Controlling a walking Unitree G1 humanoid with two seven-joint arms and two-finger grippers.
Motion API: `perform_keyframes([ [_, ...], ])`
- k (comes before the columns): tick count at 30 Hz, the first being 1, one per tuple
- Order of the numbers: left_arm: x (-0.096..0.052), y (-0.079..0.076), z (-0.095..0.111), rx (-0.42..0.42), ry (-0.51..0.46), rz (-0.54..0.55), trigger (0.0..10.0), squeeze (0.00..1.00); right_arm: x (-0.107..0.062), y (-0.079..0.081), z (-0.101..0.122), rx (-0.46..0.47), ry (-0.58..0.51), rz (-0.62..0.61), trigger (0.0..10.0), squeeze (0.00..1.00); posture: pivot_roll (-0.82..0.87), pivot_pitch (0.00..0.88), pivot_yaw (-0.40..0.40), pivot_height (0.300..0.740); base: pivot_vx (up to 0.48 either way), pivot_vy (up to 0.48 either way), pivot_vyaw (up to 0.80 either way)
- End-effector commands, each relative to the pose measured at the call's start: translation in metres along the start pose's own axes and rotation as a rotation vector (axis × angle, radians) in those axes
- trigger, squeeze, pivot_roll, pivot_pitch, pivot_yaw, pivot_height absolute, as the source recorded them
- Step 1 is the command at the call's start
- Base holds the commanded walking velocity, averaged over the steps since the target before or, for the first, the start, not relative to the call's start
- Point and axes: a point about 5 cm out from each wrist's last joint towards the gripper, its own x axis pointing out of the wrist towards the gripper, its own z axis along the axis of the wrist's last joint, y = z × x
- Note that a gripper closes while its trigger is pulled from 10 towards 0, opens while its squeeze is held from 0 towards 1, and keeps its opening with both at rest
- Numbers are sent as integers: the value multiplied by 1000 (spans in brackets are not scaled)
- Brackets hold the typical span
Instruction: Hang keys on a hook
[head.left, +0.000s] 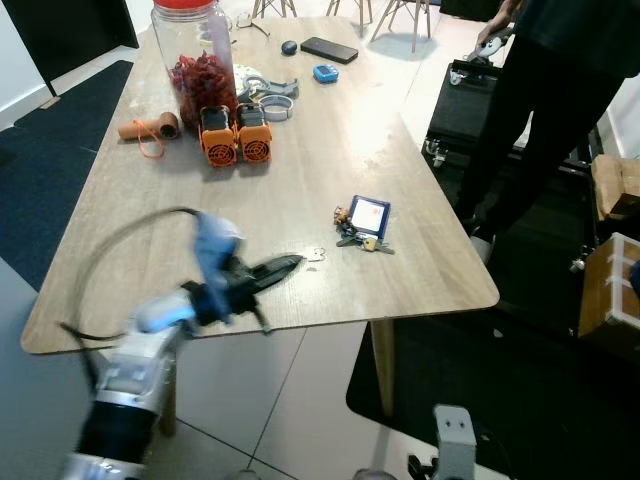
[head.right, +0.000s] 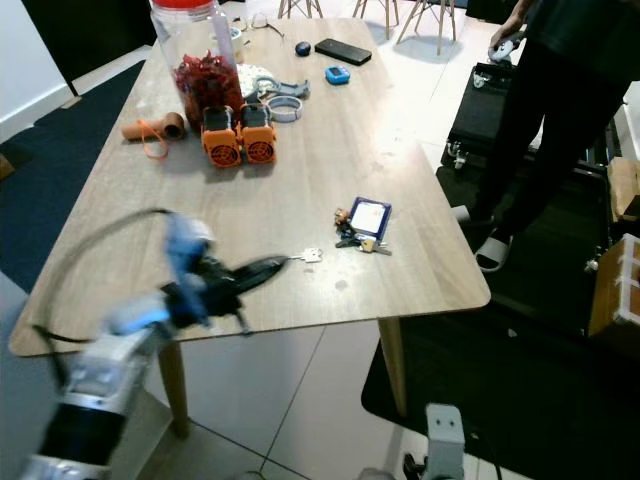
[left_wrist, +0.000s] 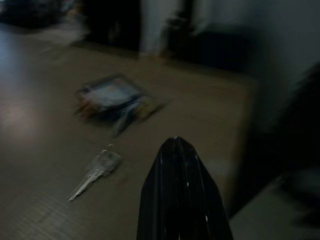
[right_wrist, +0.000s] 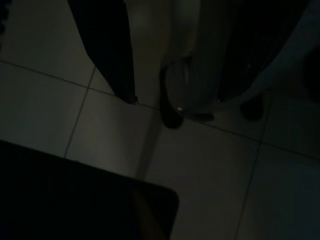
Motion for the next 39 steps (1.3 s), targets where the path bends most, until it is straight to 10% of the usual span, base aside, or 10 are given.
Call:
perform_keyframes([
  [1,11,-4,-8,6,53,61,10000,0,-1,-2,-4,3,19,-4,10000,0,45,82,-14,740,0,0,0],
  [16,72,-17,-12,-11,124,361,10000,31,-3,-5,-8,13,19,-20,10000,0,10,87,15,740,0,0,0],
  [18,74,-18,-14,-11,134,388,10000,204,-4,-5,-10,14,22,-20,10000,0,10,87,15,740,0,0,0],
  [19,74,-18,-14,-11,136,392,10000,576,-4,-5,-10,14,22,-20,10000,0,10,87,15,740,0,0,0],
  [21,74,-18,-14,-11,136,392,10000,576,-4,-5,-10,14,22,-20,10000,0,10,87,15,740,0,0,0],
  [22,74,-18,-15,-7,137,401,10000,796,-4,-5,-10,14,23,-19,10000,0,10,90,16,740,0,0,0],
  [25,75,-15,-16,22,139,465,10000,765,-3,-4,-10,15,23,-18,10000,0,10,96,18,740,0,0,0],
  [28,74,-12,-19,15,155,488,10000,416,-3,-3,-9,16,21,-17,10000,0,10,96,18,740,0,0,0],
  [39,73,-17,-22,-46,152,431,10000,0,-3,-4,-10,12,23,-16,10000,0,14,99,14,740,0,0,0],
])
